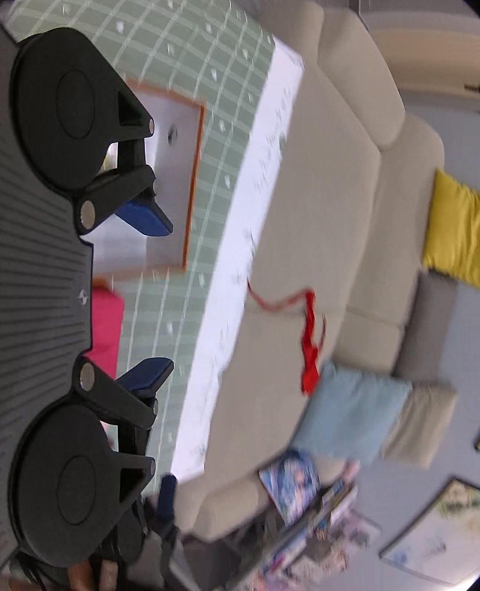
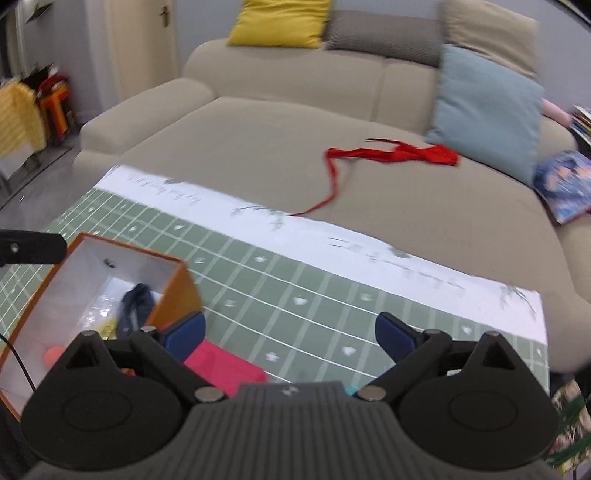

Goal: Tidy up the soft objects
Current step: 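Open both tools to drop the navy cloth and clear bag into the box, then move both tools back to the pile and grasp the pink tassel pouch with the right tool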

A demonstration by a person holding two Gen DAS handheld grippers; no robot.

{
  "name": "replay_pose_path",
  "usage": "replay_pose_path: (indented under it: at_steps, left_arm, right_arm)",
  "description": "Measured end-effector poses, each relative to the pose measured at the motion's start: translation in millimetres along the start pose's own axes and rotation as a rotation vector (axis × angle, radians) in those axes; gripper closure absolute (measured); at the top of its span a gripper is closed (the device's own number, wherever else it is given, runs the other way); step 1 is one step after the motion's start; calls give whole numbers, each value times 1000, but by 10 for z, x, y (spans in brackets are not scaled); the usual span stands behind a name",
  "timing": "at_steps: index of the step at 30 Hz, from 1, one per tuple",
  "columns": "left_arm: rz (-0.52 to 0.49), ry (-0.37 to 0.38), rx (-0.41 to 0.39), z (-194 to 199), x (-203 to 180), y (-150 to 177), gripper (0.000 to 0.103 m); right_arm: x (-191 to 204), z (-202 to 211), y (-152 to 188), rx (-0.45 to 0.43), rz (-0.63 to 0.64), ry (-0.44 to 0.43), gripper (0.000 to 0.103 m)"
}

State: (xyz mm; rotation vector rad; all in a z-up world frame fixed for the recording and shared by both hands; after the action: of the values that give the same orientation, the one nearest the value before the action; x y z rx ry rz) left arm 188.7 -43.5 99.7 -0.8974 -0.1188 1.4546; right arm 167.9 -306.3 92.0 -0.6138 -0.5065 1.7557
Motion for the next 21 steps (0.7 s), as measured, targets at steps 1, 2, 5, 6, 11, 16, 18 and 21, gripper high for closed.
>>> replay_pose_path:
  at_steps: [1,2,5,6,11,16,18,21]
  left_arm:
    - [-6,20,2,2,-60,53,15]
    - [-13,41,6,-7,-142,111,15]
    - [-45,93,15,-26,-340,352,15]
    - [-62,112,25,-51,-402,461,15]
    - [-80,117,-6,-84,-613,1010,16]
    - [-155,90,-53,-98,-723,1526,17]
    - [-205,100,-41,-103,-714,1710,17]
    - [-233,103,13,-167,-651,1935,18]
  right_arm:
    - [-44,34,84,-3,-12,16,7]
    - [-92,79,195,-6,-25,43,7]
    - [-198,183,538,-21,-67,105,7]
    - [-243,202,641,-27,-96,111,7]
    - [-333,344,1199,-83,-214,155,7]
    - [-381,292,1661,-89,-356,153,12]
    - [-338,218,1831,-48,-357,108,14]
    - [-215,96,2098,35,-366,30,14]
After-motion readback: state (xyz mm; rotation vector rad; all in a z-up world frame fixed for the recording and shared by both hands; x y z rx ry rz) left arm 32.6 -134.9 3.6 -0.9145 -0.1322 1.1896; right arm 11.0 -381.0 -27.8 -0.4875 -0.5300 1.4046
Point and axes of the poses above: each gripper's, at about its wrist camera, not at the fingertips, and z roughly against the way its jaws point, x to its left, y to its underside, the point moved 2 cm from there along -z, roughly the way its jaws point, and after that the axes turned 12 degrees about z, right-handed, at the moved point
